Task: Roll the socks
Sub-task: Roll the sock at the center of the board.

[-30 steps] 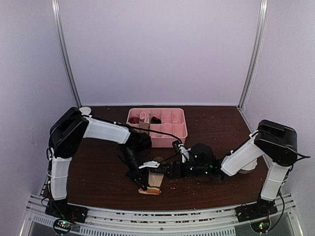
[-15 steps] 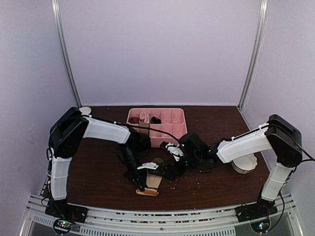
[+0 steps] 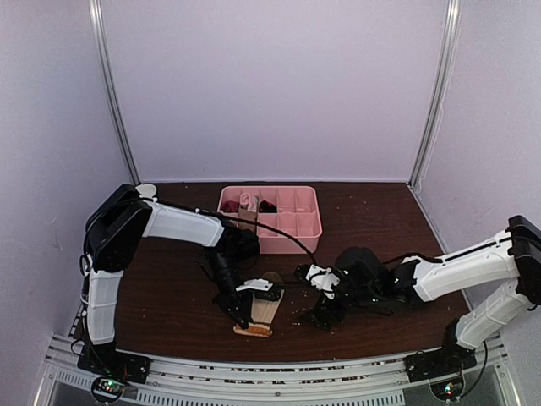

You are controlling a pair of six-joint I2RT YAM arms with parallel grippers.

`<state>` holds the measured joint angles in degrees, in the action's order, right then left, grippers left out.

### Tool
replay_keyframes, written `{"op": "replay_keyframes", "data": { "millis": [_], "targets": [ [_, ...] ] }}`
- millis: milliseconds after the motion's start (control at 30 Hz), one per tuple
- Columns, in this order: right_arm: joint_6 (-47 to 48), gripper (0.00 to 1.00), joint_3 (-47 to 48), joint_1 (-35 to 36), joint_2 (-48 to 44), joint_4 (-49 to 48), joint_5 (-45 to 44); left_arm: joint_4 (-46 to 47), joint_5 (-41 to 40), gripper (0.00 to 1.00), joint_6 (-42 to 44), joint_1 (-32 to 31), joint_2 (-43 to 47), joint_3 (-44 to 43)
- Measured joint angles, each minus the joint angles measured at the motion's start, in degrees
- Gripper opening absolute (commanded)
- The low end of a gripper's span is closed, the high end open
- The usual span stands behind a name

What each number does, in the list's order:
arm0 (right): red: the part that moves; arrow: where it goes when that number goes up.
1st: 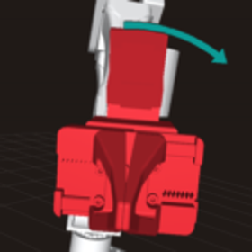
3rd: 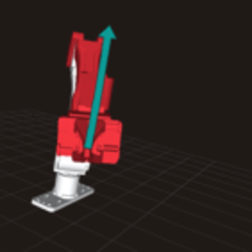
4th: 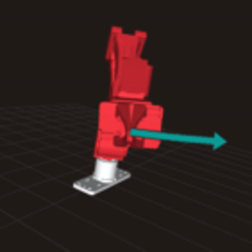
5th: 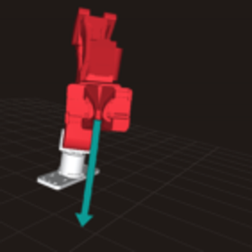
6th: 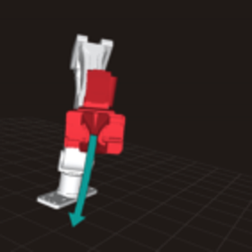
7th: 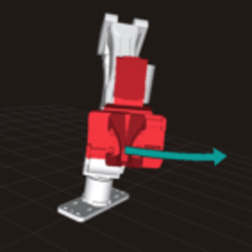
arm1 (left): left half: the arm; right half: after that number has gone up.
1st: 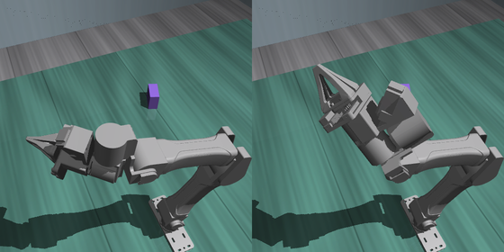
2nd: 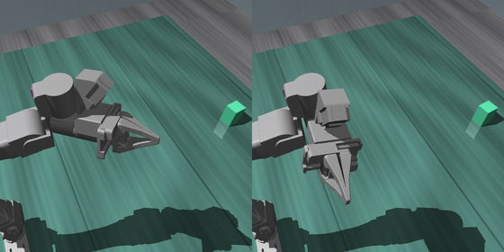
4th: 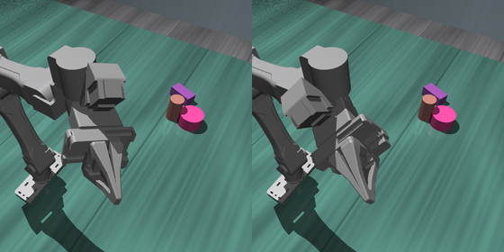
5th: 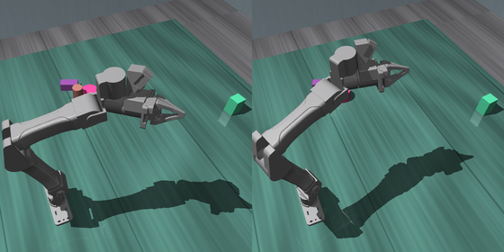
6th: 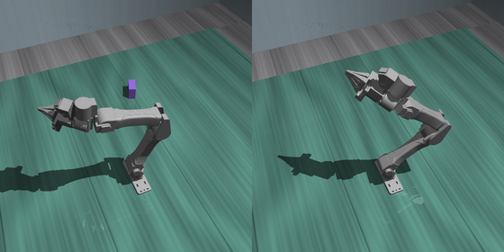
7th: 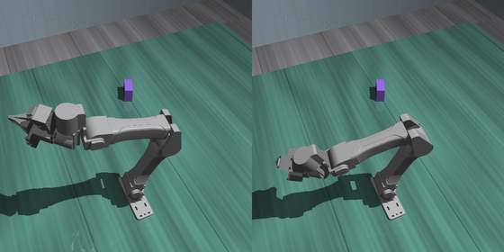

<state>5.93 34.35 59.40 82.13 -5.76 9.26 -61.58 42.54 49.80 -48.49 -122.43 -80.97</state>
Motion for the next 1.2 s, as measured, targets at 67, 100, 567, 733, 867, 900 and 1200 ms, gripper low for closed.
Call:
{"op": "replay_keyframes", "data": {
  "millis": [67,100,567,733,867,900,1200],
  "targets": [
    [0.2,0.99,-2.5,0.6,-1.8,-1.3,-1.1,0.0,0.0,0.06,0.0,0.0,0.0,0.0],
    [0.2,1.0,-3.4,1.0,-2.4,-1.6,-1.7,0.0,0.0,0.06,0.0,0.0,0.0,0.0],
    [-22.7,0.55,-24.4,-3.7,-14.9,-32.2,-23.2,-0.1,-0.1,0.06,0.0,0.0,0.0,-0.1],
    [-33.8,0.08,-18.9,-7.3,-0.3,-40.4,-15.7,-0.1,-0.2,0.05,0.0,0.0,0.0,-0.2],
    [-43.1,0.0,-14.2,-9.4,12.3,-50.4,-6.3,-0.2,-0.3,0.05,0.0,0.0,0.0,-0.2],
    [-45.6,0.0,-12.4,-9.7,15.5,-52.4,-3.6,-0.2,-0.4,0.05,0.0,0.0,0.0,-0.2],
    [-57.2,0.0,-0.7,-9.4,28.8,-57.0,8.3,-0.2,-0.4,0.05,0.0,0.0,0.0,-0.2]
  ]
}}
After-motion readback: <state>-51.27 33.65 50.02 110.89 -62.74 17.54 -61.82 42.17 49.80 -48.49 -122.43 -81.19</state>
